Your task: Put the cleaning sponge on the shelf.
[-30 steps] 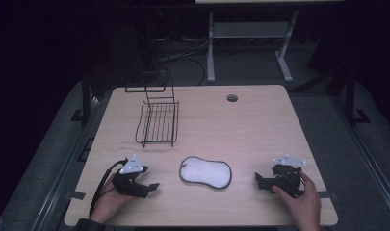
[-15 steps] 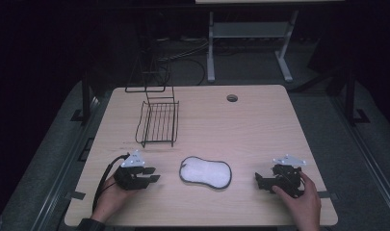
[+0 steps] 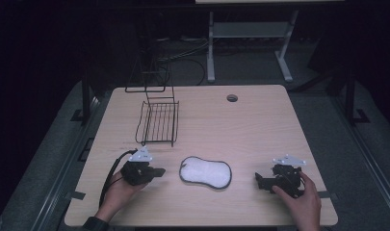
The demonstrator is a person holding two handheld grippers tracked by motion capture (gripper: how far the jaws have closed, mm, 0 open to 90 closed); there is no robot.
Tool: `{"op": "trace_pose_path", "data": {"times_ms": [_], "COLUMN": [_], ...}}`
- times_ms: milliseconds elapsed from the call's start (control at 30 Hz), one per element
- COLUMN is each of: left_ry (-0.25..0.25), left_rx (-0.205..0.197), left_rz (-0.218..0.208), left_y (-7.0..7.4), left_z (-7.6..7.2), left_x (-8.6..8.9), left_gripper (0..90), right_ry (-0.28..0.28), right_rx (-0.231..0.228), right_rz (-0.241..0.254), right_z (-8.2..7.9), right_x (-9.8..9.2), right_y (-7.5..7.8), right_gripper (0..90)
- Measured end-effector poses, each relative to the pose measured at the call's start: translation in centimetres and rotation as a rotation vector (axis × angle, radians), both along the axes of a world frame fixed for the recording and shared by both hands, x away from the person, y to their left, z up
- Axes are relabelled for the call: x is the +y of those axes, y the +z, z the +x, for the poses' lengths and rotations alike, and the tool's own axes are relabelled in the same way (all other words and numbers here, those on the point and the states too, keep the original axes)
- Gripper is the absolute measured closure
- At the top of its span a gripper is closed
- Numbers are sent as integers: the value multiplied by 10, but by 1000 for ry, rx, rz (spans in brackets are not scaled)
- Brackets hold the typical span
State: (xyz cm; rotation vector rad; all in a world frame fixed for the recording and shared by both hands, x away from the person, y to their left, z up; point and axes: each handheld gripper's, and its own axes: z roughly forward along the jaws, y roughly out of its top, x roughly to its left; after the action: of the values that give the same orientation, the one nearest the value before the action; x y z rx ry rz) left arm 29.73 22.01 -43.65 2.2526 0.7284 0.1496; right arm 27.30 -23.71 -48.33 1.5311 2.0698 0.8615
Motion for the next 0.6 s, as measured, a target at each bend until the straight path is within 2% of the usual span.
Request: {"op": "trace_pose_path", "data": {"times_ms": [300,600], "left_ry": [-39,-72], "left_rx": [-14,-32], "left_rz": [-24,-37], "left_y": [7,11], "left_z": [7,20], "left_x": [-20,-42], "left_gripper": [897,897], "right_ry": [0,0], "right_rx": [0,0], "right_rz": [0,0], "right_z": [0,0], "right_x": [0,0], "right_y": [0,0], "right_gripper": [0,0]}}
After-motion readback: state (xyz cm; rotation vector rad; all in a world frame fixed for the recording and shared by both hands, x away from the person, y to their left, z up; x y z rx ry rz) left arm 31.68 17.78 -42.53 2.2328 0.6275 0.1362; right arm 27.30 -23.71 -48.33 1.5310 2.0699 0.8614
